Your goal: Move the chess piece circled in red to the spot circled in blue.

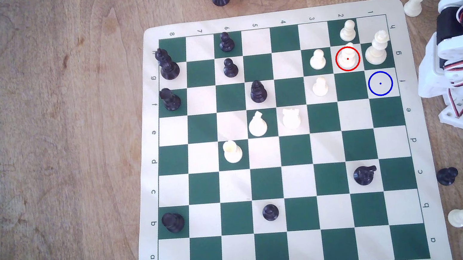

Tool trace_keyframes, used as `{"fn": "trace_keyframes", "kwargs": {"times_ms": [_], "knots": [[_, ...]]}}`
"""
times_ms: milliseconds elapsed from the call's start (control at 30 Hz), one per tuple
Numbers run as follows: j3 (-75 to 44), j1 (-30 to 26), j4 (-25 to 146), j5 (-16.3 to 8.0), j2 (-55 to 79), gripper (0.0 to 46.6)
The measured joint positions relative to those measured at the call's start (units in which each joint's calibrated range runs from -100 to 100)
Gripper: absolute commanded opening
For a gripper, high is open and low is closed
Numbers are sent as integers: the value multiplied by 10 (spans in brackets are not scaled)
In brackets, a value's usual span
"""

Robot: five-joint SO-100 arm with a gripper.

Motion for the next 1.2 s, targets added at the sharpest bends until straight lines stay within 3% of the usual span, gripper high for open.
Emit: {"fn": "trace_keyframes", "kwargs": {"times_ms": [233, 533, 833, 1200], "knots": [[0, 21, 4, 1, 0, 2], [-19, 19, 229, 1, 0, 2], [-131, 68, 556, 1, -2, 2], [-307, 159, 1108, 0, -4, 2]]}}
